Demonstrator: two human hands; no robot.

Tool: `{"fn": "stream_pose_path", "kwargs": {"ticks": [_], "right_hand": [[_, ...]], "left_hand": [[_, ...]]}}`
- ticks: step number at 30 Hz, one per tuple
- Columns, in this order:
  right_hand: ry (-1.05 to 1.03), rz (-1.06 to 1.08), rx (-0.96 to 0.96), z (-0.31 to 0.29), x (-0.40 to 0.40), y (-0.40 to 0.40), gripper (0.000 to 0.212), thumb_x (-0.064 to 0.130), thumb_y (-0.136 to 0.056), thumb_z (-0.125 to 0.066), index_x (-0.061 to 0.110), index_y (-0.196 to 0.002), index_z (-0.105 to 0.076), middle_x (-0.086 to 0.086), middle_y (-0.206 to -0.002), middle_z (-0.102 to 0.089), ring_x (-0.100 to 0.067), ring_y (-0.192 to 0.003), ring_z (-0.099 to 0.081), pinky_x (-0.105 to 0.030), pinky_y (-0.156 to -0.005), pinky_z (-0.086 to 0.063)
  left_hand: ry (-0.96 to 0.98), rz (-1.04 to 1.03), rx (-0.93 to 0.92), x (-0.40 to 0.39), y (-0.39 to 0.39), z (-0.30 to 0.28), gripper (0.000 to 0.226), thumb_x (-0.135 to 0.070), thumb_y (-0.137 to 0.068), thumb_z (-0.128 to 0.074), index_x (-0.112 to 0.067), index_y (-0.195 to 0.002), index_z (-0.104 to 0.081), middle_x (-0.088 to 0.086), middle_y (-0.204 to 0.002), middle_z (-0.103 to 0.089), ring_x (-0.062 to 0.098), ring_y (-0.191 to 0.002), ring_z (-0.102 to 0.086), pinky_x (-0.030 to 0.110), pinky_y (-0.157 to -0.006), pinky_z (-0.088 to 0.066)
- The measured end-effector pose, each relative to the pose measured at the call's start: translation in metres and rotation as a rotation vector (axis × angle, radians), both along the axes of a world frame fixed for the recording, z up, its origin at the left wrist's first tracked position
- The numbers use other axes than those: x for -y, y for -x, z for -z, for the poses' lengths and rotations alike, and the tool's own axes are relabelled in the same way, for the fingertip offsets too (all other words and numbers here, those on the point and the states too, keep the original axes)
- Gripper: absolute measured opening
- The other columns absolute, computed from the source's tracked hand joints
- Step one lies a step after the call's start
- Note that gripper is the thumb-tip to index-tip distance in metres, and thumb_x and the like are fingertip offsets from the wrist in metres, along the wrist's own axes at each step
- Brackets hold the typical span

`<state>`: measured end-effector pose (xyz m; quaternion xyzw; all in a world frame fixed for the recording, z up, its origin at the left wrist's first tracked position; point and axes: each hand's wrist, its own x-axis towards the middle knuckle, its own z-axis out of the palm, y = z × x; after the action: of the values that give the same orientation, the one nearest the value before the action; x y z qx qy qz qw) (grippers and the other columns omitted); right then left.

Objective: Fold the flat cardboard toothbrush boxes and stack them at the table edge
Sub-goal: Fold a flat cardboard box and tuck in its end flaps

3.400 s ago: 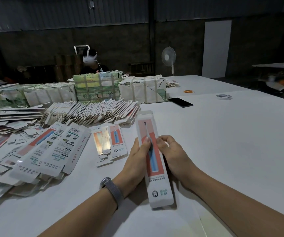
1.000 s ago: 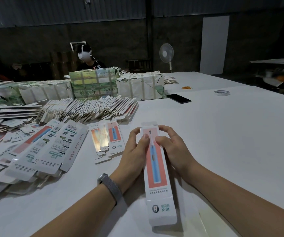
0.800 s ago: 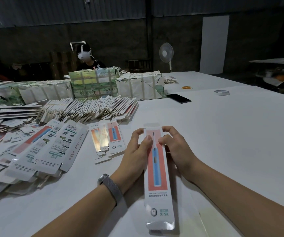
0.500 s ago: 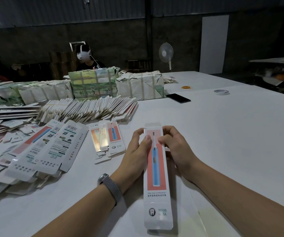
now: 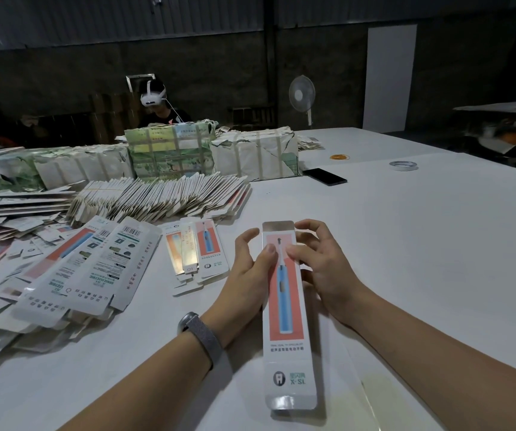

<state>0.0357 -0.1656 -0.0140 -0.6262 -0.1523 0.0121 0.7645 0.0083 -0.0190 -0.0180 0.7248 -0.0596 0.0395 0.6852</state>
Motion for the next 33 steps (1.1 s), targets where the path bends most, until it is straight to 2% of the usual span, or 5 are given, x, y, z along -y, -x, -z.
{"fn": "stream_pose_path", "kwargs": {"ticks": [8,20,26,30,33], "right_hand": [[-0.007,-0.007,0.015,0.0011,0.0027,0.0003,0.03,0.018,-0.089,-0.064,0.024,-0.115,-0.051,-0.004,-0.111,-0.066,-0.018,-0.078,-0.073,-0.026,-0.065,-0.055],[0.11,0.015,0.021,0.0016,0.0026,0.0003,0.02,0.014,-0.101,-0.055,0.027,-0.116,-0.059,0.003,-0.11,-0.068,-0.022,-0.081,-0.075,-0.027,-0.066,-0.058],[0.101,0.057,-0.011,-0.0008,0.002,-0.002,0.005,0.021,-0.099,-0.06,0.02,-0.095,-0.063,-0.006,-0.093,-0.068,-0.023,-0.07,-0.072,-0.038,-0.069,-0.062],[0.091,0.104,-0.054,-0.0035,0.0019,-0.0046,0.032,0.034,-0.099,-0.059,0.022,-0.069,-0.059,-0.001,-0.069,-0.066,-0.02,-0.061,-0.07,-0.032,-0.063,-0.06],[0.121,0.122,-0.069,-0.0025,0.0028,-0.0075,0.023,0.024,-0.099,-0.061,0.019,-0.076,-0.065,-0.002,-0.073,-0.069,-0.022,-0.064,-0.072,-0.033,-0.064,-0.059]], "left_hand": [[-0.018,0.006,-0.006,0.0007,0.0002,-0.0026,0.016,-0.04,-0.106,-0.044,-0.044,-0.121,-0.041,-0.012,-0.081,-0.076,0.013,-0.073,-0.076,0.02,-0.06,-0.057],[-0.054,0.018,-0.01,0.0003,0.0005,-0.0014,0.026,-0.042,-0.104,-0.047,-0.034,-0.129,-0.042,-0.008,-0.076,-0.075,0.017,-0.072,-0.076,0.021,-0.059,-0.057],[-0.079,0.063,-0.009,0.0013,0.0049,-0.0041,0.022,-0.041,-0.104,-0.047,-0.035,-0.125,-0.043,-0.007,-0.077,-0.076,0.015,-0.07,-0.076,0.019,-0.058,-0.056],[-0.118,0.11,-0.01,0.0028,0.0073,-0.0063,0.014,-0.04,-0.104,-0.046,-0.038,-0.117,-0.042,-0.009,-0.077,-0.076,0.013,-0.07,-0.076,0.017,-0.059,-0.056],[-0.113,0.118,-0.011,0.0031,0.0081,-0.007,0.012,-0.039,-0.104,-0.047,-0.038,-0.115,-0.043,-0.009,-0.077,-0.076,0.013,-0.07,-0.076,0.017,-0.06,-0.056]]}}
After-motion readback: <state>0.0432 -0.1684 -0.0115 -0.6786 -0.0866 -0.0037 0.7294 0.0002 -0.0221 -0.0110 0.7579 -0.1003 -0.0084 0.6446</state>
